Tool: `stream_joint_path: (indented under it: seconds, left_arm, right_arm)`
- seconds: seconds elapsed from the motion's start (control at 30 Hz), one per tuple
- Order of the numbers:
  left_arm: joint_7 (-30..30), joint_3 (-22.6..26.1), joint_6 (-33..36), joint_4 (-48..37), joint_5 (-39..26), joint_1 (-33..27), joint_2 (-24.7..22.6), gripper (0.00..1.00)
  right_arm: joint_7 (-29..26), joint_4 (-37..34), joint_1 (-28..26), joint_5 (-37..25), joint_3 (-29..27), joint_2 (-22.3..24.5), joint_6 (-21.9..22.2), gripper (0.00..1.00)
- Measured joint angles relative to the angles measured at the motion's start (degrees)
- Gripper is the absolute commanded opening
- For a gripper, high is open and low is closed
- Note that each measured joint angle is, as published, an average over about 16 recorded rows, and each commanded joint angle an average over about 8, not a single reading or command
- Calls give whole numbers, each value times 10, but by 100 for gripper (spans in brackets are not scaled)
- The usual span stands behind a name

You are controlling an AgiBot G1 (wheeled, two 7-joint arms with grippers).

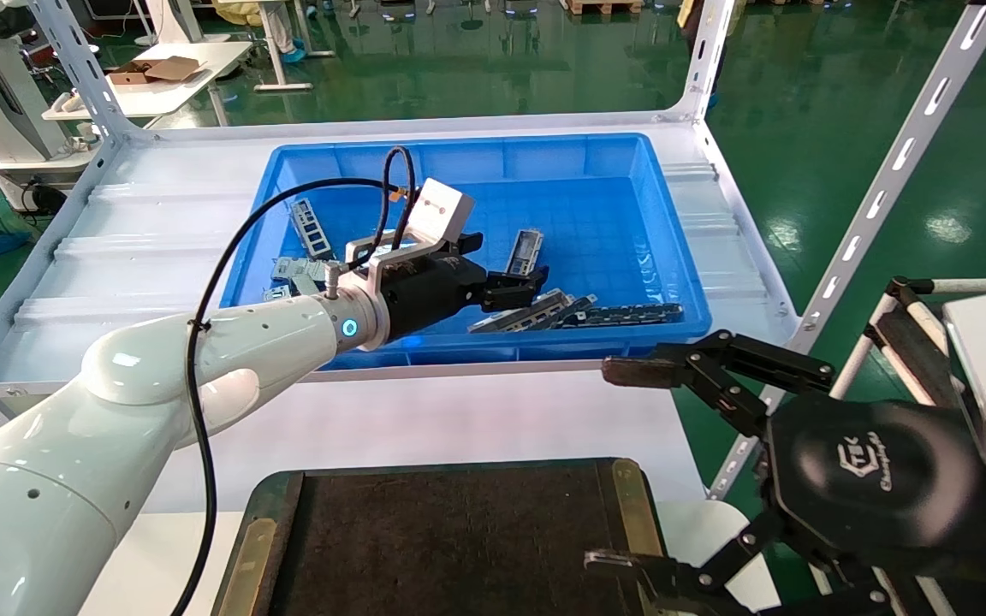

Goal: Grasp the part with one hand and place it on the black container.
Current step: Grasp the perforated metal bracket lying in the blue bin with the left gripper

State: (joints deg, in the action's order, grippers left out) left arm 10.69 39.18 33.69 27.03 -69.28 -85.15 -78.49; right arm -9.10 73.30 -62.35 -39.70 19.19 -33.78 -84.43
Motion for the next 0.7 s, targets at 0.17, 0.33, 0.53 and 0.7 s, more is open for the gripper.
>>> stream_joint_path:
  seconds: [0.17, 0.33, 0.53, 0.7]
  left_arm:
    - [11, 44, -32, 3, 27, 0, -1, 32]
    - [22, 86, -60, 7, 54, 0, 0, 0]
    - [29, 128, -86, 12, 85, -2, 0, 0]
    - [30, 156, -100, 14, 111, -4, 1, 0]
  right_arm:
    - [0, 0, 0, 0, 0, 0, 0, 17]
    - [0, 0, 0, 0, 0, 0, 0, 0]
    - [0, 0, 0, 0, 0, 0, 0, 0]
    - [0, 0, 0, 0, 0, 0, 0, 0]
